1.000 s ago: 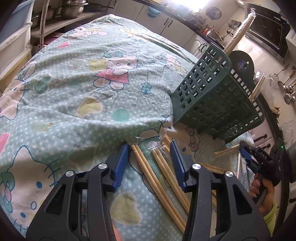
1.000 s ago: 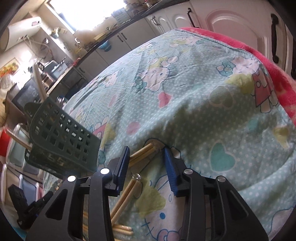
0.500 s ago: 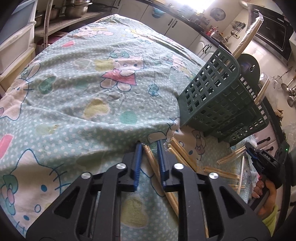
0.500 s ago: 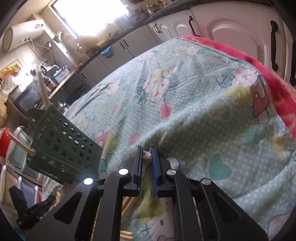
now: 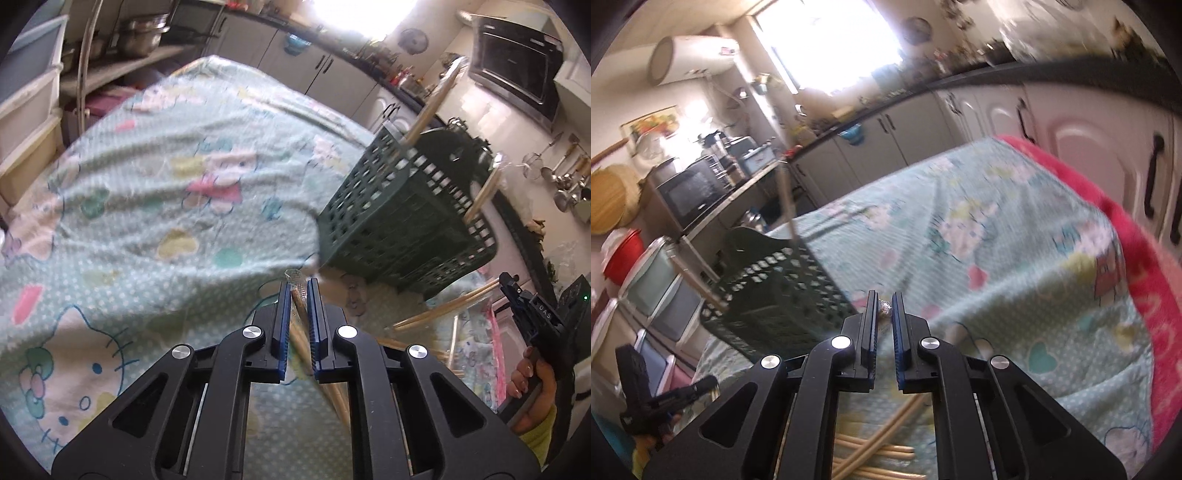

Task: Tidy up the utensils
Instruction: 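Lift the chopstick with the left tool and lower it into the caddy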

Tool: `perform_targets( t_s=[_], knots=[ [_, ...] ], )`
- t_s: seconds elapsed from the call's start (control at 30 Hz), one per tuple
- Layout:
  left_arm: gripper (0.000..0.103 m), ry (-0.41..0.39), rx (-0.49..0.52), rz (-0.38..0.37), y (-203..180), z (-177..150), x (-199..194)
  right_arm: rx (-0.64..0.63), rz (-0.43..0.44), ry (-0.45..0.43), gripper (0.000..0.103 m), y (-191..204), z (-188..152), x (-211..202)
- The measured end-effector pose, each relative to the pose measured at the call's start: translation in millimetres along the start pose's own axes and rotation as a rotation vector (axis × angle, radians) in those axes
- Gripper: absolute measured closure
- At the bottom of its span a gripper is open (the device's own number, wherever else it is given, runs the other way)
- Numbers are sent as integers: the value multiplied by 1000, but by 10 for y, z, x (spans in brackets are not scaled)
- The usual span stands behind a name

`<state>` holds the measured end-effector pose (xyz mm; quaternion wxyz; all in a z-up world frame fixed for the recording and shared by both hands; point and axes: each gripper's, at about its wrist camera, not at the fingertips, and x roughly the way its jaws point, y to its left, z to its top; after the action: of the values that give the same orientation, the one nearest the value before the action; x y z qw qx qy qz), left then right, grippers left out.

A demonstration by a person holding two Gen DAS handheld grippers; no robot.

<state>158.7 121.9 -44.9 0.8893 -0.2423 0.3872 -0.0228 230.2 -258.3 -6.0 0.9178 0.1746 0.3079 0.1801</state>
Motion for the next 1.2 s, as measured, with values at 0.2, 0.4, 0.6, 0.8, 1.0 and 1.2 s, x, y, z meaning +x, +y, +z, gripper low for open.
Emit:
perform_targets(
  t_s=[0.2, 0.4, 0.6, 0.8, 1.0, 1.2],
  knots=[
    [99, -60, 51, -23, -213, 88, -186, -109, 30, -41, 96, 308, 17, -190],
    [100, -103, 91, -49, -421, 179, -328, -188, 62, -74, 97, 546, 46, -361],
    [101, -142, 131, -80, -621, 261, -463, -233, 98, -104, 97, 708, 84, -529],
    [101, -169, 167, -108, -794, 305, -557, -256, 123, -133, 97, 789, 112, -680],
    [101, -185, 188, -127, -923, 355, -603, -281, 132, -159, 97, 859, 131, -818],
    [101, -200, 221, -145, -1074, 406, -649, -302, 138, -178, 97, 900, 154, -891]
  ],
)
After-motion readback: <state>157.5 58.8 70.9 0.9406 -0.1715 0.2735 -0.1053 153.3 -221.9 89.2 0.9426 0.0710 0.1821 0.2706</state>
